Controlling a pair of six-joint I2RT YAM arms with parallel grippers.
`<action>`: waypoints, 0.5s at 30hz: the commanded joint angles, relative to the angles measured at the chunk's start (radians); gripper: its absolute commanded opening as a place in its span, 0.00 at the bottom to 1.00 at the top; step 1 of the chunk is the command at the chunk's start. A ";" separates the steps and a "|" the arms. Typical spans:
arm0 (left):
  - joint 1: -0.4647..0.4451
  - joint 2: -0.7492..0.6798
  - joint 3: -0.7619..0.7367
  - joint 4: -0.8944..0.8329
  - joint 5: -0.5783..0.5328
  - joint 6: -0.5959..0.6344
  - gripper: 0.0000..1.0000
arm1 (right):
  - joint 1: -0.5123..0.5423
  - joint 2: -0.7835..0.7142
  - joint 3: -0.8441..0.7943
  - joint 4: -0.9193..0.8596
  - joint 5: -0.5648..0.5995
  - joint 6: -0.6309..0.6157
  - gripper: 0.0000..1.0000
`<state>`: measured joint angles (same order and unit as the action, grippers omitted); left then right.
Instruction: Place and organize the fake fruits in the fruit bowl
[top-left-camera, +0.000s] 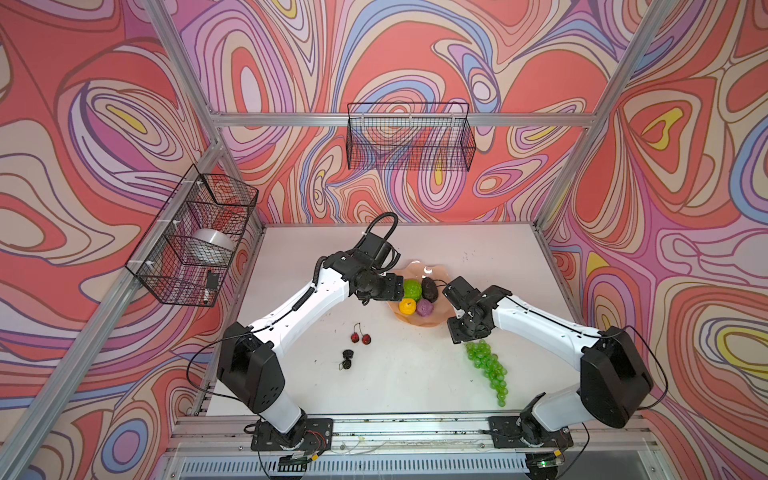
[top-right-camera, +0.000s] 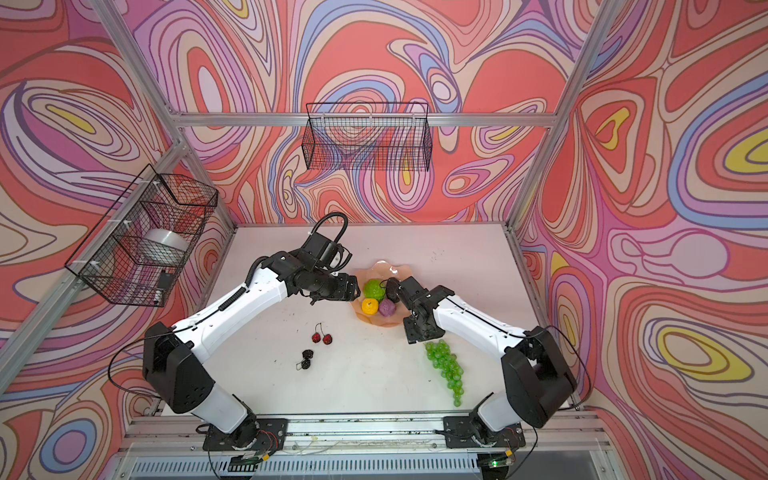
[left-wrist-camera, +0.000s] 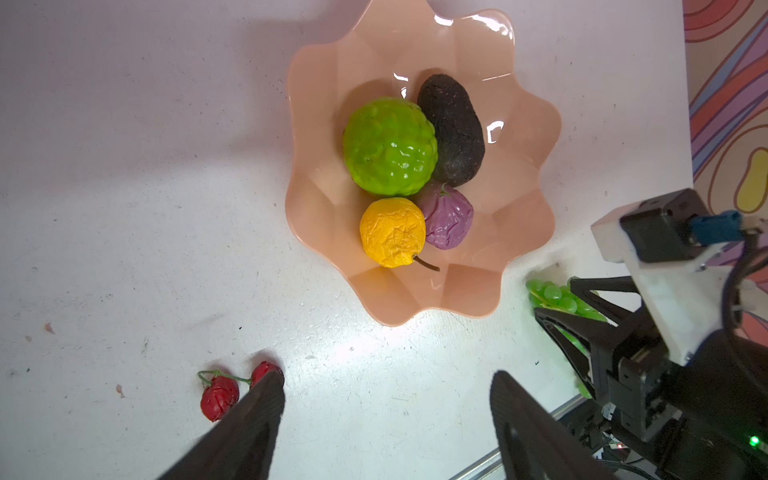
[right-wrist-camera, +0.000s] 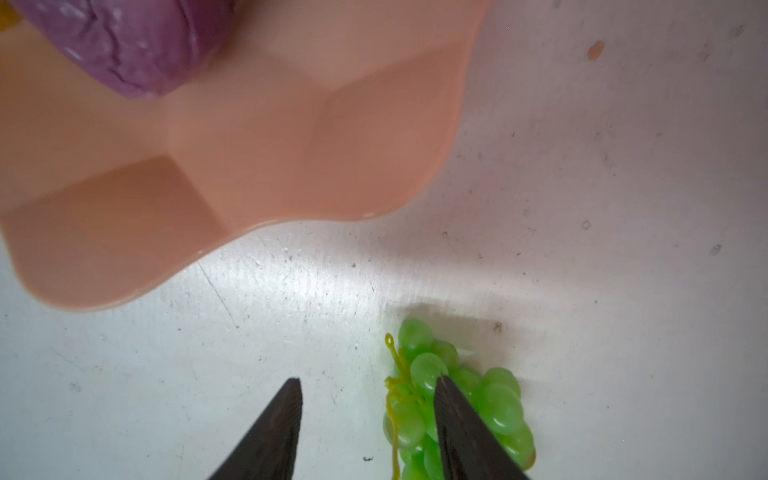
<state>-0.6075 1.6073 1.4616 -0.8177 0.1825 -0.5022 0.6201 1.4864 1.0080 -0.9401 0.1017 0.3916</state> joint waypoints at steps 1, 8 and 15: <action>0.007 -0.020 -0.024 0.013 -0.002 -0.010 0.82 | 0.026 -0.024 -0.030 -0.028 0.041 0.053 0.55; 0.006 -0.001 -0.021 0.020 0.023 -0.011 0.82 | 0.044 0.073 -0.034 -0.001 0.064 0.030 0.53; 0.008 -0.032 -0.059 0.033 0.012 -0.022 0.82 | 0.050 0.150 0.003 0.009 0.104 0.033 0.48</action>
<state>-0.6067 1.6054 1.4273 -0.7937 0.1978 -0.5098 0.6655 1.6203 0.9836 -0.9432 0.1661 0.4137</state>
